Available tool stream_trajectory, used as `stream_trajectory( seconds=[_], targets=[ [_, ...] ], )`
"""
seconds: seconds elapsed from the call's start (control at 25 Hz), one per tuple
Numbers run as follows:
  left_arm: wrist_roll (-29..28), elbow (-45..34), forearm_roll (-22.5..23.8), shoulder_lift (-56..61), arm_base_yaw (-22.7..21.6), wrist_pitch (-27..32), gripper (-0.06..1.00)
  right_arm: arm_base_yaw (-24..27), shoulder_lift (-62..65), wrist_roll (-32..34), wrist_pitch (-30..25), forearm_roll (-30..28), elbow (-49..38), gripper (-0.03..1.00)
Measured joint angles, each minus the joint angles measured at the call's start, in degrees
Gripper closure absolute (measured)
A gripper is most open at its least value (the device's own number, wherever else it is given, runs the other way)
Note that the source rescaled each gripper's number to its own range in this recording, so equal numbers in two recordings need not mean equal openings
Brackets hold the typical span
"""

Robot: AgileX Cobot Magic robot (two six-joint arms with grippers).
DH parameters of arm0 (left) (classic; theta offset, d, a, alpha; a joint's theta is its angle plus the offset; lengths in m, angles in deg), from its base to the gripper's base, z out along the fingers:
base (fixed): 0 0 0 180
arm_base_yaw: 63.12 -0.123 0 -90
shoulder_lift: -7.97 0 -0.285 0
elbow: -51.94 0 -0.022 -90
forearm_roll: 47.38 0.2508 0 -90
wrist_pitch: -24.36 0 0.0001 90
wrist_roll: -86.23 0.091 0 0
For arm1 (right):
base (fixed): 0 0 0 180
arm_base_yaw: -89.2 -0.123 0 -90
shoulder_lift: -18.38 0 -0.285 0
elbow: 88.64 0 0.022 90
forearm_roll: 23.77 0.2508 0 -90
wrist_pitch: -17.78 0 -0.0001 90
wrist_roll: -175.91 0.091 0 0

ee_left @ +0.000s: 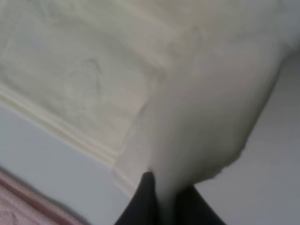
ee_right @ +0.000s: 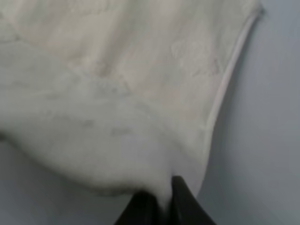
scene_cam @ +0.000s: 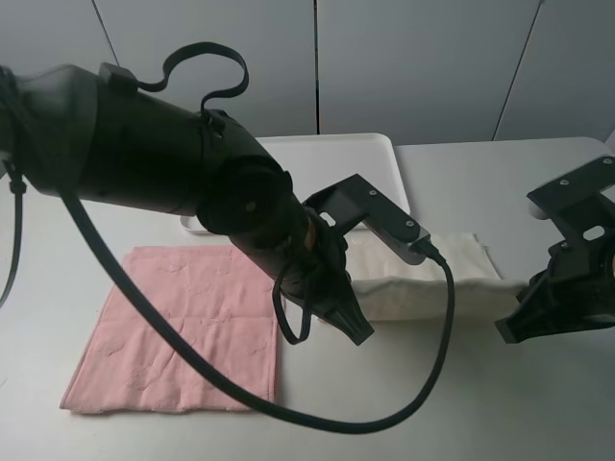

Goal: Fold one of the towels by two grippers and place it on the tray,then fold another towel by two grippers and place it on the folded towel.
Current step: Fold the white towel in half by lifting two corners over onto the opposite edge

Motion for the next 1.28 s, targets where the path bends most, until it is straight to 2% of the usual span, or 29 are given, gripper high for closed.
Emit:
stream_trajectory(
  seconds=[0.12,0.32,0.52,1.0,1.28],
  targets=[
    [-0.6,0.0,-0.65,0.0,-1.48,-0.8,0.94,0.0,0.0,7.9,1.37,-4.41,-0.01,0.96],
    [-0.9,0.0,-1.13,0.0,-1.96,-1.85,0.94,0.0,-3.64,13.95,4.97,-8.8,0.12,0.97],
    [-1.98,0.0,-1.26,0.0,-2.01,-2.64,0.94,0.0,-8.19,22.22,6.93,-16.39,1.09,0.97],
    [-3.66,0.0,-1.14,-0.33,-3.43,-4.22,0.94,0.0,-13.05,44.9,7.04,-41.42,4.41,0.97],
    [-4.04,0.0,-1.14,-1.82,-5.56,-5.65,0.94,0.0,-13.51,64.94,6.91,-59.89,4.41,0.97]
  ],
)
